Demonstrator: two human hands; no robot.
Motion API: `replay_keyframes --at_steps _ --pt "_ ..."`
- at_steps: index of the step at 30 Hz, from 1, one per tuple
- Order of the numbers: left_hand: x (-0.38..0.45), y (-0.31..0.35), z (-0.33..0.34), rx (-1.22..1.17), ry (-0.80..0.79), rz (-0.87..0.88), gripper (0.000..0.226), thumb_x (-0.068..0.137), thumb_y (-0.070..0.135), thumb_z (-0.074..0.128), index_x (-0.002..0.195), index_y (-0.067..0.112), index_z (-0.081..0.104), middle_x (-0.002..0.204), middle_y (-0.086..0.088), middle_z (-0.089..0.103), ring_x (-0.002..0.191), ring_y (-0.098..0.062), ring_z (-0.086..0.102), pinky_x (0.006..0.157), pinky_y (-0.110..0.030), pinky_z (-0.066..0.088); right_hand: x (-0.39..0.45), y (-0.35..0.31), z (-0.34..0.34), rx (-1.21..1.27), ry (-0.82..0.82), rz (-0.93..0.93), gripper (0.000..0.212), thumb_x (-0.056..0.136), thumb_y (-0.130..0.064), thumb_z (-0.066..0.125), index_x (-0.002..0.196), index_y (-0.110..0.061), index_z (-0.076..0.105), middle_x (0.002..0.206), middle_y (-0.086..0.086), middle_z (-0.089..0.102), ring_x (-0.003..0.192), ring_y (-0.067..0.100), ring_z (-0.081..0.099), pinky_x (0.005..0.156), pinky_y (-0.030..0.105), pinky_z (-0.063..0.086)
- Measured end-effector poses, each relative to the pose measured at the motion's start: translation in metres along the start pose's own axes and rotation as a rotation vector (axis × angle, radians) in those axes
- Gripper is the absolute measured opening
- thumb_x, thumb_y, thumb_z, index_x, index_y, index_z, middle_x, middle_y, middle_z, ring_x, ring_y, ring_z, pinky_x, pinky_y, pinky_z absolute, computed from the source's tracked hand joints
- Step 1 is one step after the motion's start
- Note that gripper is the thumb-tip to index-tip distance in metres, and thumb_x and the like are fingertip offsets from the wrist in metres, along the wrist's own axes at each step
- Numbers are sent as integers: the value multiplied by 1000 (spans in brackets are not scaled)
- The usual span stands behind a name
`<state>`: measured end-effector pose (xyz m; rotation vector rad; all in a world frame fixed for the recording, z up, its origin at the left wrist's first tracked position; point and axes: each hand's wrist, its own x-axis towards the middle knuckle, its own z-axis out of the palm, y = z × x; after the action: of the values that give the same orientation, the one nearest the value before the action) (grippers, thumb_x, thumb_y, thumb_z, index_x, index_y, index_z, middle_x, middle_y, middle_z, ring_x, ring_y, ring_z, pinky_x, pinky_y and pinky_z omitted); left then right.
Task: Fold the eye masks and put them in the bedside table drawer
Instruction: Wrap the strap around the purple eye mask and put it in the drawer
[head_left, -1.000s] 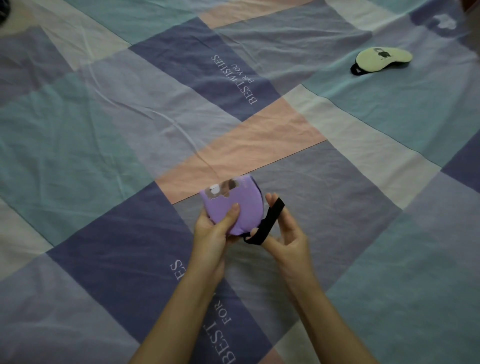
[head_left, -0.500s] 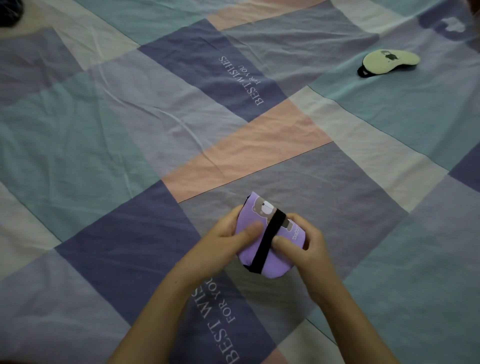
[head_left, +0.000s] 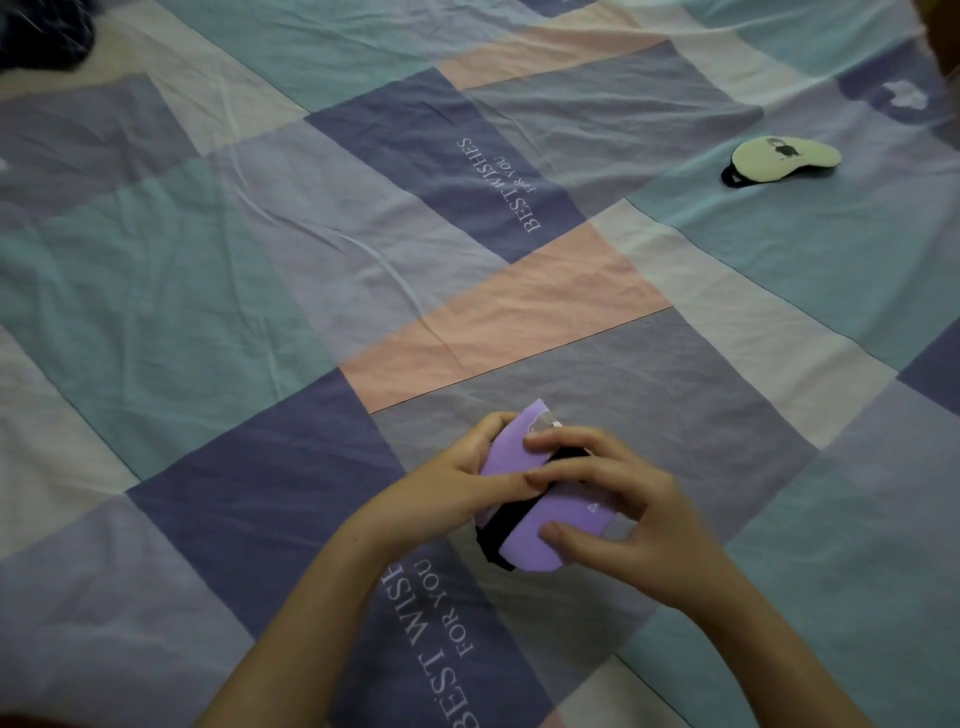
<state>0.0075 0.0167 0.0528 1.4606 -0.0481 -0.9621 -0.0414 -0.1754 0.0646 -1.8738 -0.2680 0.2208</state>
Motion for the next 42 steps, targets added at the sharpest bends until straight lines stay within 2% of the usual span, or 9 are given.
replay_keyframes --at_steps 3,6,10,15,20,25,31,37,42 --pt "-2 1 -1 95 57 32 44 86 28 68 126 34 51 118 5 64 105 -8 63 86 -28 54 6 3 3 -30 2 18 38 73 -6 77 110 -15 68 127 -5 59 123 14 53 96 29 48" --pt "-10 7 -17 334 249 108 53 80 41 70 127 41 46 113 16 60 95 0 61 79 -22 50 19 0 7 -97 42 45 41 72 -3 76 109 -19 68 127 -9 57 120 5 52 93 17 45" --pt "-37 30 -58 747 572 174 75 64 68 60 132 43 40 117 21 55 103 -4 58 86 -36 50 48 -24 17 -83 84 25 44 68 4 76 105 -19 70 125 -9 59 117 -1 54 94 11 41" --pt "-109 80 -90 1050 749 84 67 73 67 54 132 37 44 127 16 56 114 -10 55 90 -38 49 81 -92 29 -46 74 -132 40 67 4 77 103 -13 71 119 -5 63 115 0 55 94 10 39" --pt "-233 139 -91 1226 896 -56 57 85 56 55 136 37 40 134 16 52 120 -8 51 91 -33 45 93 -200 44 -24 -99 -331 37 67 -1 77 101 -14 72 118 -4 64 114 3 57 95 13 40" --pt "-377 173 -68 1221 1197 -144 55 85 56 53 135 35 42 134 14 53 117 -13 53 88 -34 44 82 -327 80 12 -310 -546 34 71 3 76 103 -8 71 118 2 63 116 7 56 95 16 42" --pt "-529 142 -15 1224 1501 -388 53 88 54 48 137 35 40 138 9 51 124 -16 49 91 -32 38 37 -434 171 93 -551 -702 30 73 1 75 100 -11 72 117 0 63 114 5 56 96 19 42" --pt "-656 53 33 1009 1514 -692 57 90 53 46 141 31 33 143 6 45 127 -20 45 96 -41 36 -35 -492 306 78 -826 -857 27 72 -9 73 99 -6 73 119 2 62 113 1 55 98 15 39" --pt "-724 -37 31 921 1526 -856 58 92 49 45 144 29 29 140 2 48 124 -23 47 92 -39 37 -87 -485 435 34 -1049 -894 30 72 -12 69 102 -10 71 117 -7 58 114 -14 47 96 4 33"
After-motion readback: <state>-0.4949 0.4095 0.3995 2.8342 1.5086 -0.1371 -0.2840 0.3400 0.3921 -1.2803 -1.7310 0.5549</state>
